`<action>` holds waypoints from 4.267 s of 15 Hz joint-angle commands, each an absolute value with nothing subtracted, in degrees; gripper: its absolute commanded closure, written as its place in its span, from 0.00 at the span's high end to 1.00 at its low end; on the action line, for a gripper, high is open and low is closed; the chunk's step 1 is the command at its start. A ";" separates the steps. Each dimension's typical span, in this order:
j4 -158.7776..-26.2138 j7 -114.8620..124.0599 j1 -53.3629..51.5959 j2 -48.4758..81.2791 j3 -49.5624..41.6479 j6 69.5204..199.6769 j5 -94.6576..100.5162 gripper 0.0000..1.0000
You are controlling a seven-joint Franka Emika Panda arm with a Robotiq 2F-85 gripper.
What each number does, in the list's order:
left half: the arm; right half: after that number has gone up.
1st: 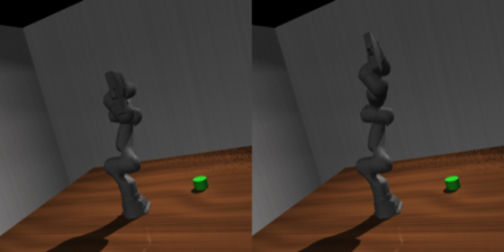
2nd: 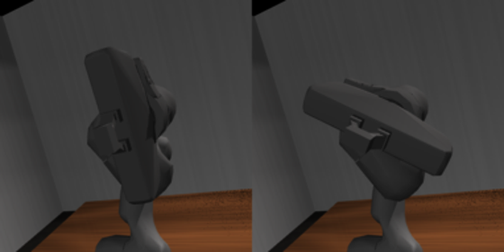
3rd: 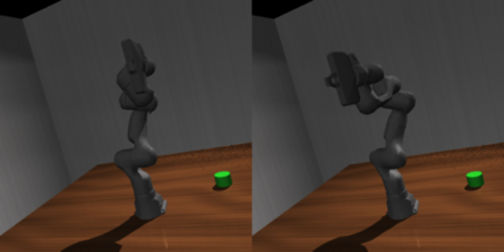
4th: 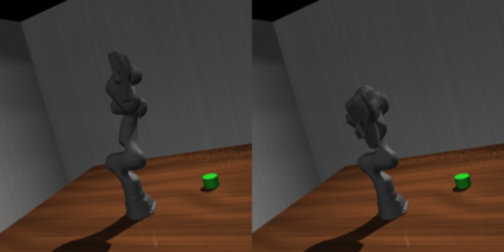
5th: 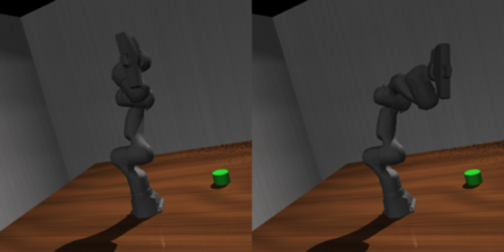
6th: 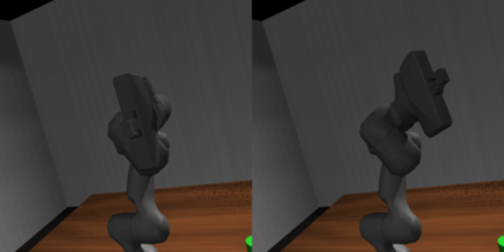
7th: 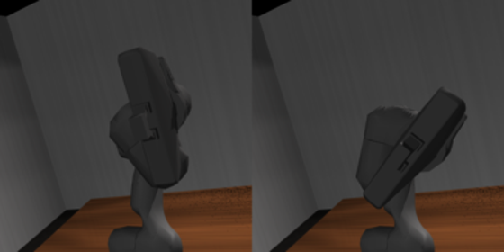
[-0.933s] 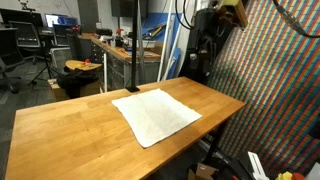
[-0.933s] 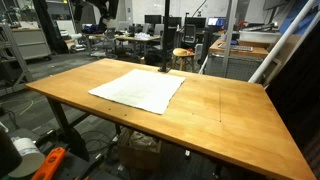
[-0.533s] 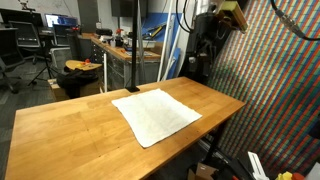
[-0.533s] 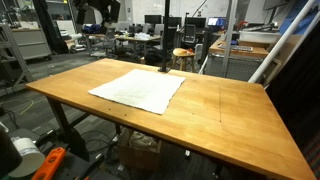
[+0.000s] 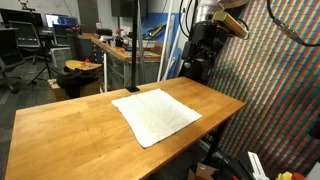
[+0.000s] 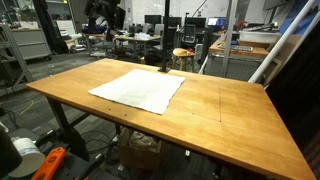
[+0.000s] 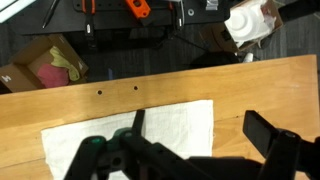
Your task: Fold the towel on the table
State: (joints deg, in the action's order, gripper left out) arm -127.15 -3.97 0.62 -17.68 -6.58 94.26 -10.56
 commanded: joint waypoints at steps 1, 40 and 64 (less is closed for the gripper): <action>-128.88 1.81 2.79 -16.33 -6.18 99.67 -13.98 1.00; -140.31 -2.26 12.98 10.11 -10.91 152.34 -25.73 1.00; -130.86 37.36 0.88 8.18 -14.82 128.17 8.41 0.03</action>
State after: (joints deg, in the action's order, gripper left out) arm -134.48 27.29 3.41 11.13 -14.90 138.58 1.14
